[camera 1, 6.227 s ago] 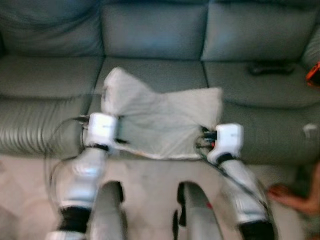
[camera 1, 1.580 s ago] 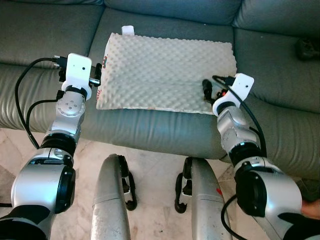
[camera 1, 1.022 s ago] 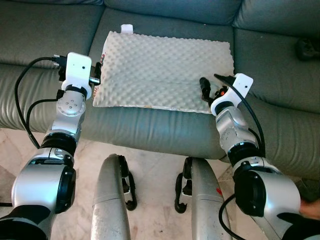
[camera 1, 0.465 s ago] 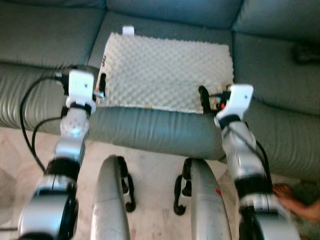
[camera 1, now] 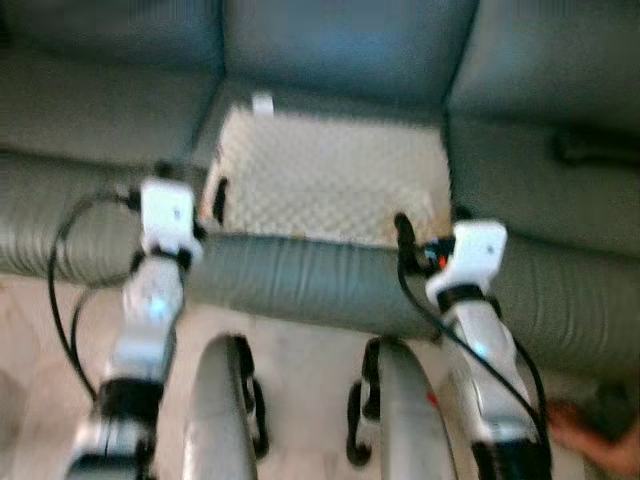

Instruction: Move the pillow to the sofa

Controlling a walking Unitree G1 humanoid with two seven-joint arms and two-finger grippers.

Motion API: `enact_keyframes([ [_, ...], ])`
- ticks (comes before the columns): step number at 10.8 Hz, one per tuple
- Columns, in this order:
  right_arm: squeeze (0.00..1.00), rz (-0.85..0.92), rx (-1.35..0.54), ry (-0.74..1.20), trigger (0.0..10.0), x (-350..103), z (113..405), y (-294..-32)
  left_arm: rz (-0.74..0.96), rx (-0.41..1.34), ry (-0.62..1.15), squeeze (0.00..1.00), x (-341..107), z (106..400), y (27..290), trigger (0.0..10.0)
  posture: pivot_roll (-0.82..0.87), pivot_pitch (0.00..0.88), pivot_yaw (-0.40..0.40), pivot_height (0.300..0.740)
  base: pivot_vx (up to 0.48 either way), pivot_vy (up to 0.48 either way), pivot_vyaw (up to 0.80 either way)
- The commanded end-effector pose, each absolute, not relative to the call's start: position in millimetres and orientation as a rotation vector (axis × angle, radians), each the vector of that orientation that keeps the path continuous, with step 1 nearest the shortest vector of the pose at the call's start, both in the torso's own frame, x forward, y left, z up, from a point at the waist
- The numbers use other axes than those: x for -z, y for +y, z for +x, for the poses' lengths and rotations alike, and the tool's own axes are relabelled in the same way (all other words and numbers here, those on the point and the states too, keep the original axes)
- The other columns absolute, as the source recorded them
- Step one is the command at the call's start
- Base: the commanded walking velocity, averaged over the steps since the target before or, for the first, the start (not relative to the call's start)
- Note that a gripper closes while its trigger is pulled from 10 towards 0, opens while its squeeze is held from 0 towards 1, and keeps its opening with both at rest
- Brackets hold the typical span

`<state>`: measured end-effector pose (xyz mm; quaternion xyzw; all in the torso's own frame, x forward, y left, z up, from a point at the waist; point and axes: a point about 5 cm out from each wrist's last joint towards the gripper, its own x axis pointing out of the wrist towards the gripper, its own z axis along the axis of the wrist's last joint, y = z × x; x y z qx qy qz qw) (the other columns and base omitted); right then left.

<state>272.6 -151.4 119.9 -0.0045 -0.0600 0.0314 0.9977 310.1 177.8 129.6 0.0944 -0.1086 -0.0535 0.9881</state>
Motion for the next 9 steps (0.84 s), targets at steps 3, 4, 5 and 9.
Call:
enact_keyframes([
  [3,0.00,0.053,0.010,-0.070,10.0,-115.6,271.5,-164.3,0.117,0.170,-0.105,0.00,-102.8,293.9,161.8,10.0,-0.08,0.047,-0.046,0.631,0.000,0.000,0.00],
  [4,0.00,0.035,-0.002,-0.067,10.0,-114.7,271.4,-161.5,0.123,0.176,-0.103,0.00,-101.8,292.3,159.4,10.0,-0.08,0.042,-0.046,0.641,0.000,0.000,0.00],
  [5,0.00,0.035,-0.014,-0.065,10.0,-115.1,271.6,-158.9,0.134,0.175,-0.102,0.00,-102.3,291.3,160.7,10.0,-0.08,0.039,-0.046,0.660,0.000,0.000,0.00],
  [9,0.00,0.016,-0.038,-0.098,10.0,-125.7,289.9,-163.0,0.199,0.134,-0.132,0.00,-120.2,313.7,179.1,10.0,-0.09,0.041,-0.026,0.725,0.000,0.000,0.00],
])
